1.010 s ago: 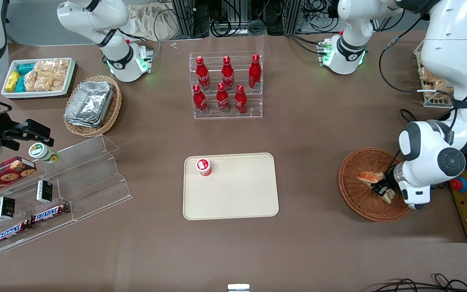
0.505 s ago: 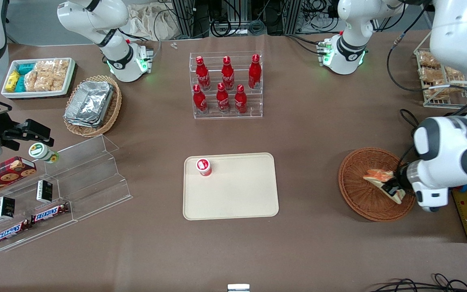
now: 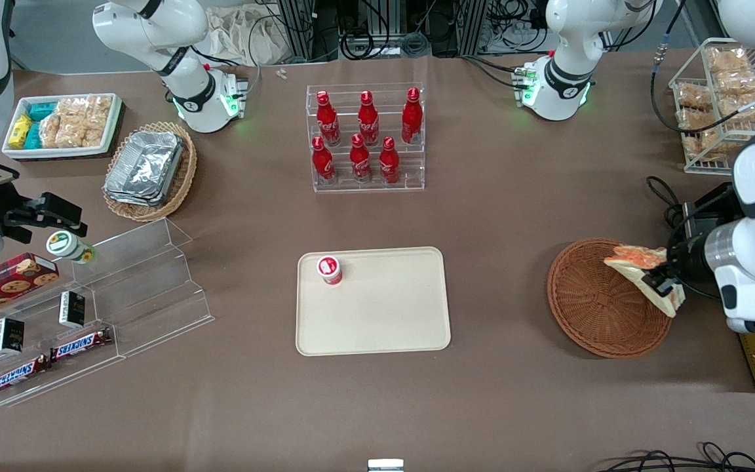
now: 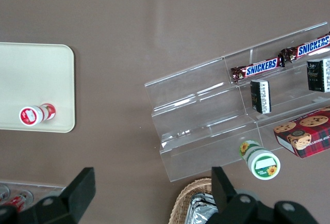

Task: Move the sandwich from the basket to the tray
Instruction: 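Lift the sandwich out of the basket and carry it toward the beige tray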

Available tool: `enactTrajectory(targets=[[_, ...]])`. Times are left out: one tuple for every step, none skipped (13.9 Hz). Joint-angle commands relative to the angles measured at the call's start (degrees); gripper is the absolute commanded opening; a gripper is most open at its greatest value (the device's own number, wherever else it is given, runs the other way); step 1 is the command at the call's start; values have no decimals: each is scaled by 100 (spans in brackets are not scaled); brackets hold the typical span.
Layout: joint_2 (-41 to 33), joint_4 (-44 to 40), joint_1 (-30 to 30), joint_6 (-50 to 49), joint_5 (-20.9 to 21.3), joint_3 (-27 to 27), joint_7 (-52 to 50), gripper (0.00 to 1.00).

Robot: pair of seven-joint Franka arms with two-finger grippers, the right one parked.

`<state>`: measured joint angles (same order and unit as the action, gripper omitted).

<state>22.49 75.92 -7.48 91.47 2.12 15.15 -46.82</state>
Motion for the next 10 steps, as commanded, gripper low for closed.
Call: enactTrajectory(targets=[[-8, -165, -17, -173, -28, 592, 129, 0], [44, -156, -8, -156, -19, 847, 330, 0], [175, -156, 27, -77, -10, 1041, 575, 0], [299, -156, 228, -42, 120, 1147, 587, 0], [395, -147, 508, 159, 313, 1148, 595, 0], [527, -43, 728, 439, 385, 1148, 595, 0], [694, 54, 913, 721, 455, 1148, 604, 0], [904, 125, 1115, 993, 595, 1148, 656, 0], [1115, 169, 1361, 1231, 831, 1148, 631, 0], [1343, 213, 1572, 1451, 1077, 1140, 570, 0]])
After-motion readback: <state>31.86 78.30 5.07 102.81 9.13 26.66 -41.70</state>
